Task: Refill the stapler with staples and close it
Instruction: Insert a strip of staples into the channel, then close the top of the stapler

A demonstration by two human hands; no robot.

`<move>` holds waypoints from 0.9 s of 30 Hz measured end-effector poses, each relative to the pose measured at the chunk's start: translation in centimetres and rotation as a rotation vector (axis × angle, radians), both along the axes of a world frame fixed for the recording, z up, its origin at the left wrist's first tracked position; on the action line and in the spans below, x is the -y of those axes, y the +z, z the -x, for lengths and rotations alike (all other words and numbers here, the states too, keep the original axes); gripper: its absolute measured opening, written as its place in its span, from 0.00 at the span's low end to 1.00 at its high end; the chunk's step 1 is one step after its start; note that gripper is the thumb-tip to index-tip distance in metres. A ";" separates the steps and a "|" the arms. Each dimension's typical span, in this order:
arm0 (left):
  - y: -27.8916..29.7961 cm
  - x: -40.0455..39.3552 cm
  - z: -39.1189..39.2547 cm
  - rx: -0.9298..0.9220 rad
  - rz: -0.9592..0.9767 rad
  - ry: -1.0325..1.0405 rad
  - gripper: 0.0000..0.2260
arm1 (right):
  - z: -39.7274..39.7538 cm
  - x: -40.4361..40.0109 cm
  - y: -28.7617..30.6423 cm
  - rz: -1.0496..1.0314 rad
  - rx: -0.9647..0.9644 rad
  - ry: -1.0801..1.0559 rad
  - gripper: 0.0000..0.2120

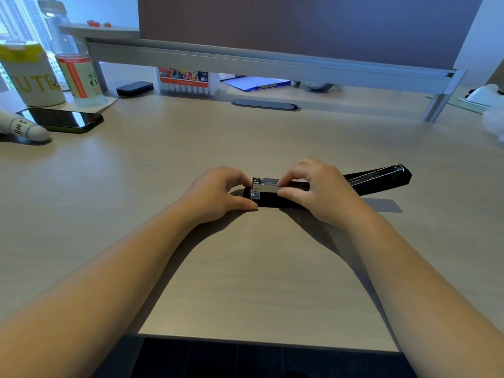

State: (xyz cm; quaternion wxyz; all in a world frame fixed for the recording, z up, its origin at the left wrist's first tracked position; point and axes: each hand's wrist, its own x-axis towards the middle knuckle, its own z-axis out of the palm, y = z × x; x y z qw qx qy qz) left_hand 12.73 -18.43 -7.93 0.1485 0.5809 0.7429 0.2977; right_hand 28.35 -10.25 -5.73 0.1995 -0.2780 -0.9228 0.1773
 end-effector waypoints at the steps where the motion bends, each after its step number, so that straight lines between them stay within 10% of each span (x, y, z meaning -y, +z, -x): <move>1: 0.0 0.0 0.0 -0.002 0.001 0.002 0.16 | 0.1 0.1 0.0 0.001 0.002 0.008 0.07; 20: 0.3 0.1 2.6 -0.122 0.087 0.159 0.16 | -2.9 -2.1 1.0 -0.264 0.271 -0.472 0.21; 27: 0.3 0.2 2.5 -0.086 0.058 0.170 0.15 | -4.3 -3.4 1.5 0.068 -0.165 -0.337 0.26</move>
